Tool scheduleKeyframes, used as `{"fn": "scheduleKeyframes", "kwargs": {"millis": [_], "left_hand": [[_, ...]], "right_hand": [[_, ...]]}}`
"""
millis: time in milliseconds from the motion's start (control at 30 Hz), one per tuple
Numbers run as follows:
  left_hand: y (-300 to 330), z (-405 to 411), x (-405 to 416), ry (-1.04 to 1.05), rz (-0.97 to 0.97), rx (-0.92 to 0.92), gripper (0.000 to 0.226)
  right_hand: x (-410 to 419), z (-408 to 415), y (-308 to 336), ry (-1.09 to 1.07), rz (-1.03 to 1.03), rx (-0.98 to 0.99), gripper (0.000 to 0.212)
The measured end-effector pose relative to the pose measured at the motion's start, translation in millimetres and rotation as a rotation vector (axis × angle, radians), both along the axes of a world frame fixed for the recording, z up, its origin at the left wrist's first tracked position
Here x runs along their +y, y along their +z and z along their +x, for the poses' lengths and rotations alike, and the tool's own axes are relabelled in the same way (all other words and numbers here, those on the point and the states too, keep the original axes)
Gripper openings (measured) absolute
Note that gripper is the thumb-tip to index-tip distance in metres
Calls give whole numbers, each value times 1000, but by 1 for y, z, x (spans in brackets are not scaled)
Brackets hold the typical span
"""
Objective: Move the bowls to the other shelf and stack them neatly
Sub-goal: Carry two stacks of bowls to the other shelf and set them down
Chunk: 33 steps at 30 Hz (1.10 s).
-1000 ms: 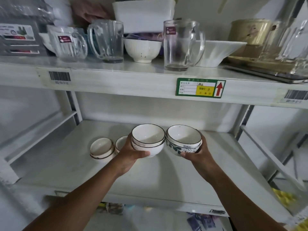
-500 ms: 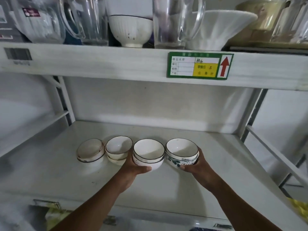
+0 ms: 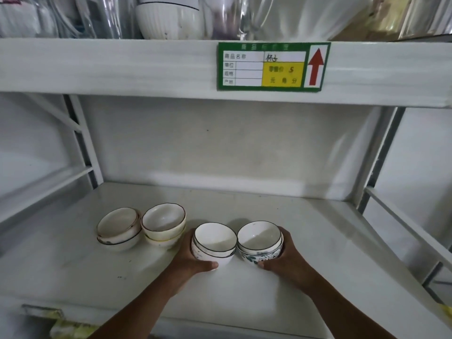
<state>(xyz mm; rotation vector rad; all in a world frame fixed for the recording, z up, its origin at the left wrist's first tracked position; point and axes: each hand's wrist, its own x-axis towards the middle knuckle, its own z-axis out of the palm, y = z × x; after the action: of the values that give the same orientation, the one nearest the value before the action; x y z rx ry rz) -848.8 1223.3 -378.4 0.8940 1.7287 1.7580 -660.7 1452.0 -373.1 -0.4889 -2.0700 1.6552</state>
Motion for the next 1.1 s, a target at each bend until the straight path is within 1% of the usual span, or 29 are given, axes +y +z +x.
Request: {"fn": "scheduleKeyframes", "kwargs": {"millis": [133, 300, 367, 433, 500, 567, 633, 667, 767, 800, 867, 900, 933, 1000, 1033, 1100], "left_hand": [[-1, -9, 3, 17, -50, 61, 101], [5, -14, 5, 23, -116, 146, 107], [5, -13, 8, 55, -123, 153, 103], [5, -11, 12, 85, -108, 152, 93], [6, -10, 16, 91, -94, 159, 86], [7, -12, 19, 94, -102, 164, 85], [8, -16, 20, 98, -127, 171, 88], [11, -16, 20, 99, -156, 184, 90], [26, -15, 20, 64, -269, 188, 91], [32, -14, 20, 56, -307, 171, 94], [45, -10, 17, 87, -405, 167, 108], [52, -7, 17, 104, -443, 192, 110], [60, -4, 16, 98, -494, 226, 106], [77, 5, 19, 56, -566, 339, 92], [82, 7, 21, 67, -587, 409, 86], [99, 12, 22, 79, -614, 537, 78]], "right_hand": [[7, -6, -4, 2, 16, -8, 106], [14, -10, -4, 7, 51, -69, 117], [16, -13, -8, -14, 74, -93, 117], [15, -16, -8, -27, 85, -115, 119], [15, -19, -8, -38, 77, -125, 127], [15, -21, -7, -45, 57, -141, 134], [13, -21, -2, -48, 61, -176, 131], [11, -21, 3, -50, 62, -195, 129], [12, -20, 23, -33, 60, -278, 140], [13, -21, 33, -33, 65, -319, 139], [12, -24, 55, -24, 79, -385, 141], [12, -26, 66, -15, 93, -420, 139], [12, -29, 75, -19, 114, -448, 126], [9, -33, 92, -44, 159, -469, 89], [9, -35, 98, -50, 189, -480, 77], [5, -39, 108, -58, 252, -515, 66]]}}
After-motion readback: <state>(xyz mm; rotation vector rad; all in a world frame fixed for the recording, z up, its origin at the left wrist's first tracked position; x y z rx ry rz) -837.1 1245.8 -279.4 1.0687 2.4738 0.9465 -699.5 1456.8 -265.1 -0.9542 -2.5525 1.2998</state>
